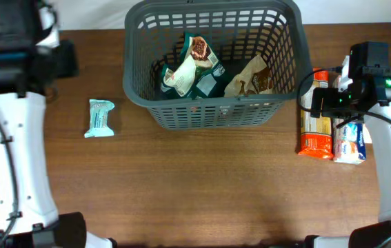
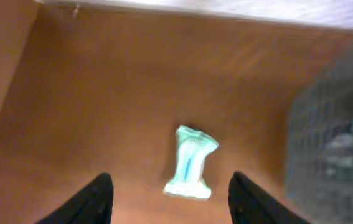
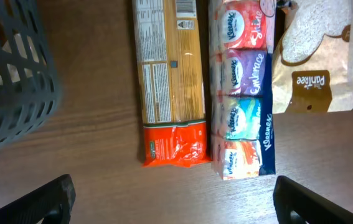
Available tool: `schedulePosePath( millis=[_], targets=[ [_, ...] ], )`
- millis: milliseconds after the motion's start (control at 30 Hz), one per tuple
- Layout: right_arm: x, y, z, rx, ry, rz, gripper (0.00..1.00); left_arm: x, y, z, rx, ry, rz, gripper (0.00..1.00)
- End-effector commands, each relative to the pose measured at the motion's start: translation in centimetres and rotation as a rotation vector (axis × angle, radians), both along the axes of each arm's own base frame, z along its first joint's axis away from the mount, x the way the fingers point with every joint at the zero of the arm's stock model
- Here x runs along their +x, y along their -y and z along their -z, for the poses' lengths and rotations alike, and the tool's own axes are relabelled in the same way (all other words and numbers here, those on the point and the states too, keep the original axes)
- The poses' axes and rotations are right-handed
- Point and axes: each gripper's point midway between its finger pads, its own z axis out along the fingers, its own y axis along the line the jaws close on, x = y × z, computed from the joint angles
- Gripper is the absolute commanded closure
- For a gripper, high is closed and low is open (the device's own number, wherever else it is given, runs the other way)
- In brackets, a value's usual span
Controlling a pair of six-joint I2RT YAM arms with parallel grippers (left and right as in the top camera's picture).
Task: Pack container
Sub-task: 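Move left gripper to the mint-green bar and grasp it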
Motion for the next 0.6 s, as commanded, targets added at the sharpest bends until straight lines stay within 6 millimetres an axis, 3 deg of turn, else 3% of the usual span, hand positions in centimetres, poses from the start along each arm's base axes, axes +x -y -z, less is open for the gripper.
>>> schedulePosePath(
  millis=[0,33,167,300,567],
  targets=[
    [0.3,0.4,-0.5,-0.015,0.014,0.011,0.01,0.0,-0.7,2.8,-0.09,-0.072,0.056,0.46],
    [0.3,0.4,-0.5,-0.016,0.014,0.012,0.01,0.0,-0.7,3.8,-0.104,-0.097,0.068,0.46],
    [0.3,0.4,-0.5,-0.015,0.014,0.011,0.01,0.0,-0.8,10.9,-0.14,-0.281,0.075,0.46],
    [0.3,0.4,-0.5,-0.015,0.014,0.011,0.01,0.0,-0.8,15.7,-0.17,-0.39,0.071,0.46],
    [0.3,0.4,-0.5,-0.016,0.014,0.012,0.01,0.9,-1.1,19.9,-0.178,-0.434,0.069,0.35]
  ],
)
